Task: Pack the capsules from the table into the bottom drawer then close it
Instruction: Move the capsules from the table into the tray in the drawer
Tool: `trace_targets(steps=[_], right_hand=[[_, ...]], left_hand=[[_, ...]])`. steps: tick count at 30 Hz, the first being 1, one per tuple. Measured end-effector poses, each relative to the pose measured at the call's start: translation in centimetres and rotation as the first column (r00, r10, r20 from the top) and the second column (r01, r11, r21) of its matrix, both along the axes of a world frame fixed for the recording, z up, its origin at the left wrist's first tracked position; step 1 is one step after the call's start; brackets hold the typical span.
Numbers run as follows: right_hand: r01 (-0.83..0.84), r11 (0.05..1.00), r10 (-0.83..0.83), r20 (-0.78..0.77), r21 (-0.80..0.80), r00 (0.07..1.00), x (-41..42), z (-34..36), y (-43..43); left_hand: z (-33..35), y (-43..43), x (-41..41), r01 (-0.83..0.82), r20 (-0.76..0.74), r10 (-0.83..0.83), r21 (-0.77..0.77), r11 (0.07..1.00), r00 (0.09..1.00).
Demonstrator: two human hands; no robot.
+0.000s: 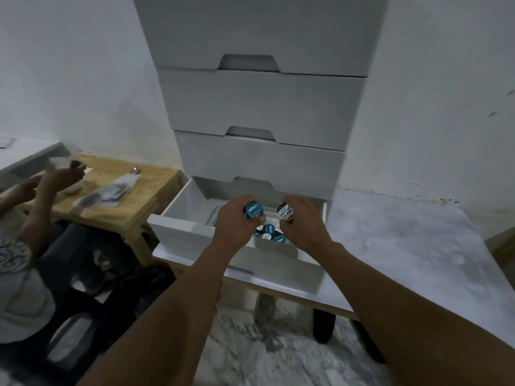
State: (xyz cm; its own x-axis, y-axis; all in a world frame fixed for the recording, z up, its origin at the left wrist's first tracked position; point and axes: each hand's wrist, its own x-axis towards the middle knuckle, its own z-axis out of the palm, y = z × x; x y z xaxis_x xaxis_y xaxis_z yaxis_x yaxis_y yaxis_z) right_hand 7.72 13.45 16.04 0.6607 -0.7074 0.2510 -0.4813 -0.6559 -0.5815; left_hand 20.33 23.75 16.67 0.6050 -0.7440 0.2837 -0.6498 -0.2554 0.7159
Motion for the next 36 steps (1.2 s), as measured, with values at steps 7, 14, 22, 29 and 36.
trace_targets(steps=[7,14,22,29,36], right_hand=[[0.045,0.999,-0.044,-0.059,0.026,0.997,3.5,-2.2,-1.0],[0.065,0.997,-0.059,-0.124,0.049,0.991,6.5,-5.2,-4.4],[0.095,0.987,-0.072,-0.167,0.131,0.983,7.4,-7.7,-7.6],[0.185,0.974,-0.151,-0.234,0.131,0.961,8.1,-8.7,-8.8],[0.25,0.958,-0.208,-0.262,0.138,0.942,9.3,-8.9,-8.9]], left_hand=[[-2.0,-1.6,4.4,0.031,-0.043,-0.027,0.11,0.993,0.999],[-3.6,-5.6,7.5,0.124,-0.052,-0.117,0.17,0.978,0.992],[-6.7,-9.8,10.3,0.256,-0.125,-0.232,0.244,0.935,0.965],[-8.6,-12.5,11.3,0.352,-0.109,-0.335,0.318,0.88,0.936],[-9.4,-13.6,12.6,0.412,-0.091,-0.404,0.288,0.864,0.91]])
